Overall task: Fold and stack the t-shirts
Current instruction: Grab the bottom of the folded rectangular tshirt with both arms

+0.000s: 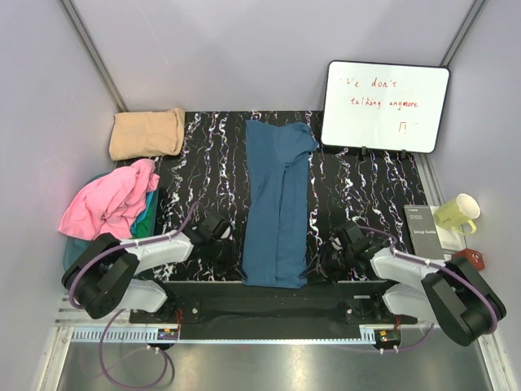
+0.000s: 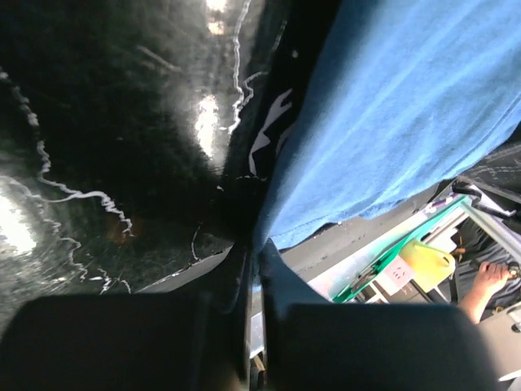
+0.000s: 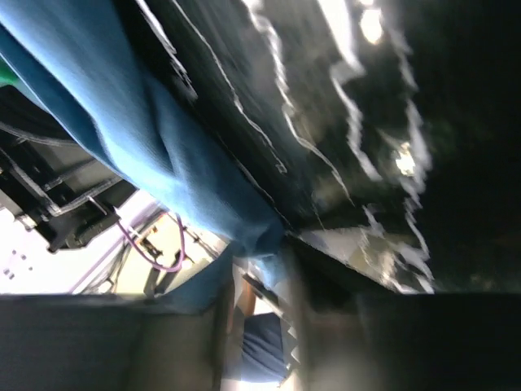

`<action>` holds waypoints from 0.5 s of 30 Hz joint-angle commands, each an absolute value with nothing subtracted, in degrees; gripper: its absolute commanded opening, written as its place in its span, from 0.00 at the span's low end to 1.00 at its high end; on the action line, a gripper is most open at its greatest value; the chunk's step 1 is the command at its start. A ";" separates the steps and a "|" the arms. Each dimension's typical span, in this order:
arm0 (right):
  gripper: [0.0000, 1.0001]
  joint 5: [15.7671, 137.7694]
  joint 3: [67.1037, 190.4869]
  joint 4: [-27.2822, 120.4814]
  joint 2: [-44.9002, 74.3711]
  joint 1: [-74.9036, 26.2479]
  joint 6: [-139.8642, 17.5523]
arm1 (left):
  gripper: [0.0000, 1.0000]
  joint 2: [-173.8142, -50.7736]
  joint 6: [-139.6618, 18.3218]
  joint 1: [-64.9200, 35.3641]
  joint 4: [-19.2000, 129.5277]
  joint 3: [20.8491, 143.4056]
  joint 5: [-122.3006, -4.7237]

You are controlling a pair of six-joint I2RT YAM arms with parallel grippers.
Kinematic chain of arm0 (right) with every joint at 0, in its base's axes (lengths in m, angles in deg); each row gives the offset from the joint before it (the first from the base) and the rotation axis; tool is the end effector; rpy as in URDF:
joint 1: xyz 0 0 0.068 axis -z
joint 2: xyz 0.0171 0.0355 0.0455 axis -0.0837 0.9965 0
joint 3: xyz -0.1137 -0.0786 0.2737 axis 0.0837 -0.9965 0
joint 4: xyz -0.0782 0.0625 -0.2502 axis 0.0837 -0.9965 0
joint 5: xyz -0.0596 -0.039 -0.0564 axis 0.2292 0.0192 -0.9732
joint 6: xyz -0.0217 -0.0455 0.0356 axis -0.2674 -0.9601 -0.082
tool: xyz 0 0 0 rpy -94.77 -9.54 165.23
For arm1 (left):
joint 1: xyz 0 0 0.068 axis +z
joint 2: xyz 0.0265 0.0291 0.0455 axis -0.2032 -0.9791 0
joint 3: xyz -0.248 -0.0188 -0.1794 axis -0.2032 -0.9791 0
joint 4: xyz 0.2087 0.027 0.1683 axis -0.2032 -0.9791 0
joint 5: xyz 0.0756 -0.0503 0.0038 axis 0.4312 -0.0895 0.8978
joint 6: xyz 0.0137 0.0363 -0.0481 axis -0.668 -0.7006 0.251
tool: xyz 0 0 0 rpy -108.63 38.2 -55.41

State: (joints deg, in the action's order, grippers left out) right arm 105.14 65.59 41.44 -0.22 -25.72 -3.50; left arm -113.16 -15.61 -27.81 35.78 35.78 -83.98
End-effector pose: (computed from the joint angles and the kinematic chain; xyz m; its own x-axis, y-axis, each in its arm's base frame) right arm 0.1189 0.1020 0.1218 -0.9227 0.3034 0.2380 0.3815 0.6294 0.6769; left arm 0.1402 -0.1448 0.1402 -0.9760 -0.1441 0.1630 -0.2118 0.8002 -0.5611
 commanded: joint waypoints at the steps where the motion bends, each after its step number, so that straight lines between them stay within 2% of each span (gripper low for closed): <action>1: 0.16 103.40 66.52 43.06 4.22 -26.40 -3.89 | 0.00 -114.76 -16.79 -28.53 35.57 38.34 -83.73; 3: 0.04 103.41 67.48 43.15 5.20 -26.40 -4.95 | 0.00 -114.67 -16.79 -28.62 35.31 39.31 -83.64; 4: 0.02 103.14 67.84 43.24 4.85 -26.40 -5.21 | 0.00 -114.41 -17.14 -28.62 35.13 39.66 -83.64; 10: 0.00 102.18 73.80 37.28 1.95 -26.40 -8.54 | 0.00 -111.25 -20.12 -28.71 26.98 45.02 -81.27; 15: 0.00 102.61 85.05 27.61 1.51 -26.32 -12.94 | 0.00 -107.91 -23.55 -28.71 18.71 54.06 -77.41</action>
State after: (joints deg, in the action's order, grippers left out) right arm 103.21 75.86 34.57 3.35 -26.03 -8.31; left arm -111.56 -19.76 -28.53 25.27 46.19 -81.36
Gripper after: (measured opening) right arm 0.018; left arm 0.020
